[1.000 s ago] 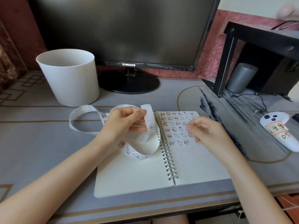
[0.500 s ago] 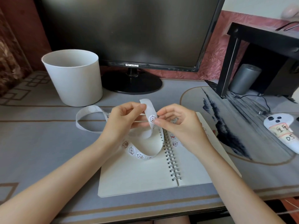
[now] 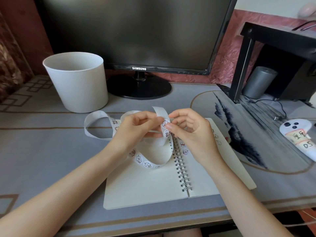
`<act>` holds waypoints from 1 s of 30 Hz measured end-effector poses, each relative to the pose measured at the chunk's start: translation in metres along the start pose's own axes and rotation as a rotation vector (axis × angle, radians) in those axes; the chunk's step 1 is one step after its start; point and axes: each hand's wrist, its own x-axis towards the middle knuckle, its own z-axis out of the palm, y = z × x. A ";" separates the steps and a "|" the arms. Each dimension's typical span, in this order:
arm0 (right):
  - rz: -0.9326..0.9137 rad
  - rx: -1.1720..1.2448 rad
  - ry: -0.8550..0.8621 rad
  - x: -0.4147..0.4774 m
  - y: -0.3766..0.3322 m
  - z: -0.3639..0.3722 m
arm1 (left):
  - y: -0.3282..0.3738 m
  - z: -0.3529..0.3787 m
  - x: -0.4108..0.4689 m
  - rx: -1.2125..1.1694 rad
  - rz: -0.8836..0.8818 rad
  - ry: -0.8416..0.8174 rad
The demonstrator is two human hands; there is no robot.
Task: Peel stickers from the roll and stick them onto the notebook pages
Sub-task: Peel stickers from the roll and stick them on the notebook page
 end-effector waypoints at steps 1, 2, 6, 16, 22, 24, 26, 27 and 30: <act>-0.001 -0.011 0.002 0.000 0.001 0.000 | 0.000 0.000 0.000 0.015 0.003 -0.008; -0.003 -0.022 0.004 0.000 0.002 0.000 | 0.000 -0.001 0.000 0.022 0.004 -0.010; -0.011 -0.079 0.012 0.001 0.004 -0.001 | -0.001 -0.002 0.000 0.036 0.004 -0.013; -0.009 -0.046 0.026 0.000 0.004 -0.001 | 0.001 0.000 -0.001 0.035 -0.001 -0.015; -0.016 -0.030 0.047 -0.001 0.003 0.001 | 0.001 -0.001 0.000 0.046 0.001 -0.020; -0.016 -0.024 0.051 -0.001 0.002 0.001 | 0.001 -0.001 -0.001 0.047 0.000 -0.027; -0.016 -0.016 0.048 -0.001 0.002 0.001 | 0.002 -0.001 -0.001 0.043 -0.001 -0.025; -0.015 -0.013 0.046 -0.001 0.002 0.001 | 0.003 -0.001 -0.002 0.040 -0.001 -0.024; -0.012 -0.025 0.044 -0.001 0.002 0.001 | 0.004 0.000 -0.002 0.039 -0.009 -0.028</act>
